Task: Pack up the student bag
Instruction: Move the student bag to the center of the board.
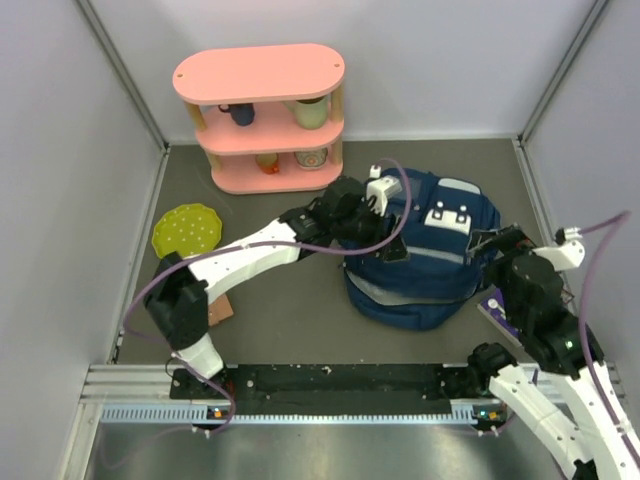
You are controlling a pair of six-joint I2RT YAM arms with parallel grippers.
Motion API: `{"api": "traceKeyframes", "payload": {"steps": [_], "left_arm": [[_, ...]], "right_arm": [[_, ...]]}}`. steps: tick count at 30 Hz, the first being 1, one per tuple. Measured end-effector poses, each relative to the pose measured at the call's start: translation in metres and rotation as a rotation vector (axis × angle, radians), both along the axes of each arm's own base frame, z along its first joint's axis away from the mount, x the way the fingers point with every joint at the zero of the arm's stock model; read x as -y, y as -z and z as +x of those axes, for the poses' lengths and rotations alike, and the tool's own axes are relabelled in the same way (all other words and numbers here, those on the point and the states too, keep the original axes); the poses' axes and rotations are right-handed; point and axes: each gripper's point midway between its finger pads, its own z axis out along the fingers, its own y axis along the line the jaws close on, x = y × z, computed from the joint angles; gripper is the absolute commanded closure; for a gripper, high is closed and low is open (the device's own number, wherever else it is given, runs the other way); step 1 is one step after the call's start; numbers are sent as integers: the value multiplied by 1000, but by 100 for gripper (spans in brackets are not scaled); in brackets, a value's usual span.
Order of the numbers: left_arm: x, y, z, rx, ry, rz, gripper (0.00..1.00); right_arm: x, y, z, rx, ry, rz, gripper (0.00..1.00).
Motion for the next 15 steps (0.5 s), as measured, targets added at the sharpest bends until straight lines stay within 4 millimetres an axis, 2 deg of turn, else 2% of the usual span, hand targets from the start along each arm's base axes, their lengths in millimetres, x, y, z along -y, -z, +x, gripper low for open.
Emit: {"api": "traceKeyframes", "payload": {"steps": [1, 2, 5, 8, 10, 12, 15], "left_arm": [[-10, 1, -4, 6, -9, 4, 15], [-17, 0, -7, 15, -12, 7, 12], [-38, -19, -12, 77, -46, -14, 1], [-57, -50, -7, 173, -102, -64, 1], [-66, -63, 4, 206, -142, -89, 1], [-75, -60, 26, 203, -201, -86, 1], [-89, -26, 65, 149, -280, -42, 1]], "right_arm": [[3, 0, 6, -25, 23, -32, 1], [4, 0, 10, -46, 36, -56, 1], [16, 12, 25, -135, 102, -113, 1], [33, 28, 33, -212, 159, -116, 1], [38, 42, 39, -263, 160, -84, 1], [46, 62, 45, -318, 168, -35, 1], [52, 101, 51, -412, 147, 67, 1]]}}
